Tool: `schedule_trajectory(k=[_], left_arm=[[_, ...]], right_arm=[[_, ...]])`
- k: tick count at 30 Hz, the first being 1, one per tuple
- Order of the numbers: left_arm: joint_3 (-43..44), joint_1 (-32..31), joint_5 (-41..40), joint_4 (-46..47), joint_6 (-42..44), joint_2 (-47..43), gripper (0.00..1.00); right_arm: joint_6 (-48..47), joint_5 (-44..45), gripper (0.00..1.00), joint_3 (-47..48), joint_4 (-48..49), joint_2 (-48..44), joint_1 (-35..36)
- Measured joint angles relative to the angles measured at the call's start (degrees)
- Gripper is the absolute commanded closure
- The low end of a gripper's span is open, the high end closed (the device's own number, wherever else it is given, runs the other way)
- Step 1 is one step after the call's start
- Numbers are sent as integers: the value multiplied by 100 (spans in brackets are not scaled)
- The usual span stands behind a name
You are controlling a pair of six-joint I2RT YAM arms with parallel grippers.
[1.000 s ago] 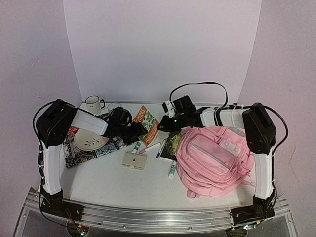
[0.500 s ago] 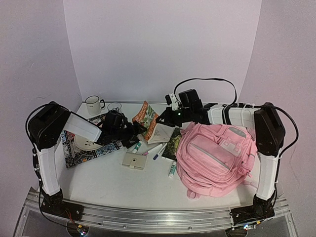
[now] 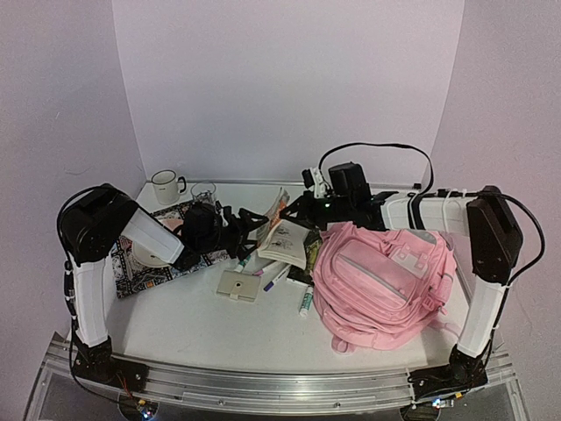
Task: Pack the student bag
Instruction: Pick up the book from the center of the board, then pass from the right arm to the left
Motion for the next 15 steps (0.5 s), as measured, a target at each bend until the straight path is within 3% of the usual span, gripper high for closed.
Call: schedule_trajectory(k=[4,9,15], left_arm=[[0,-85,72,243,-190,265,21],[-25,-120,79,578,-495,518,25],[-132,-148,81,803,-666,659,28]], right_arm=[[134,3,100,-234,210,0,0],[249,64,99,-563,472,-27,-5],[284,238,80,-1111,615,-203,-2]])
